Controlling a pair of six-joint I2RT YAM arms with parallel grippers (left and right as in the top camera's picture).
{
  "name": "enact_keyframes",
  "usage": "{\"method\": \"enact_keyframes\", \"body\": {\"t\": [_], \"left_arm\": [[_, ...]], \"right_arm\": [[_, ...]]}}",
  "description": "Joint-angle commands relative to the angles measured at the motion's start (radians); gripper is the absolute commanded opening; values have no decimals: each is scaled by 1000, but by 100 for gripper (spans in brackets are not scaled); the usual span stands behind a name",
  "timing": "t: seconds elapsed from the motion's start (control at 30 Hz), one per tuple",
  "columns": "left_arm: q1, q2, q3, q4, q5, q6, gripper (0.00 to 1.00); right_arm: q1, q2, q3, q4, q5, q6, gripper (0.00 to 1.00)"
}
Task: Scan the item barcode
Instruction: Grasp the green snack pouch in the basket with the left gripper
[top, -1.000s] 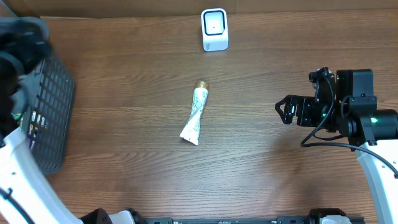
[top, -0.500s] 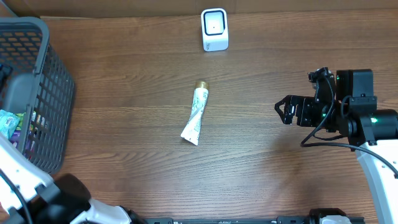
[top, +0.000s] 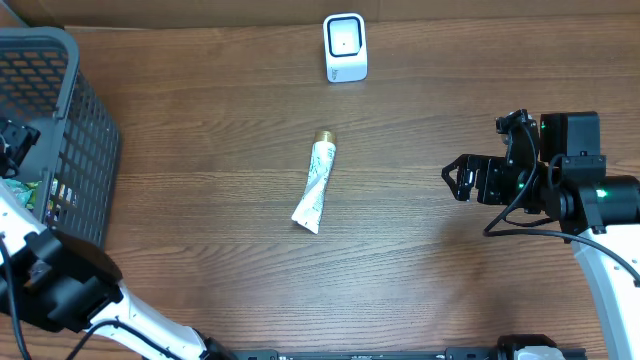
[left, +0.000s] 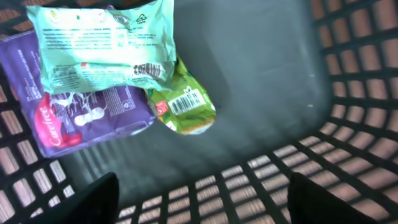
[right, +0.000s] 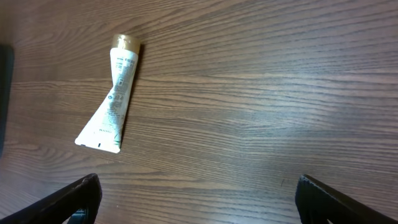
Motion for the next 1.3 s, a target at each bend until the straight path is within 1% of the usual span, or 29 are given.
{"method": "enact_keyframes", "body": {"t": [0.0, 0.23, 0.47, 0.6, 0.73, 0.87, 1.0, 1.27], "left_arm": [[7, 56, -11, 13, -50, -14, 83], [6, 138, -13, 14, -48, -47, 83], [4, 142, -32, 2, -28, -97, 84], [4, 142, -81, 8, -26, -97, 84], [4, 142, -165, 61, -21, -96, 84], [3, 142, -230, 123, -21, -67, 83], [3, 142, -239, 157, -21, -29, 83], [4, 142, -239, 207, -21, -25, 83]], "right_arm": [[4, 0, 20, -6, -12, 0, 100], [4, 0, 20, 0, -5, -2, 100], [4, 0, 20, 3, -5, -2, 100], [4, 0, 20, 3, -5, -2, 100], [4, 0, 20, 2, -5, -2, 100], [4, 0, 20, 2, -5, -2, 100], [4, 0, 20, 2, -5, -1, 100], [4, 0, 20, -5, -5, -2, 100]]}}
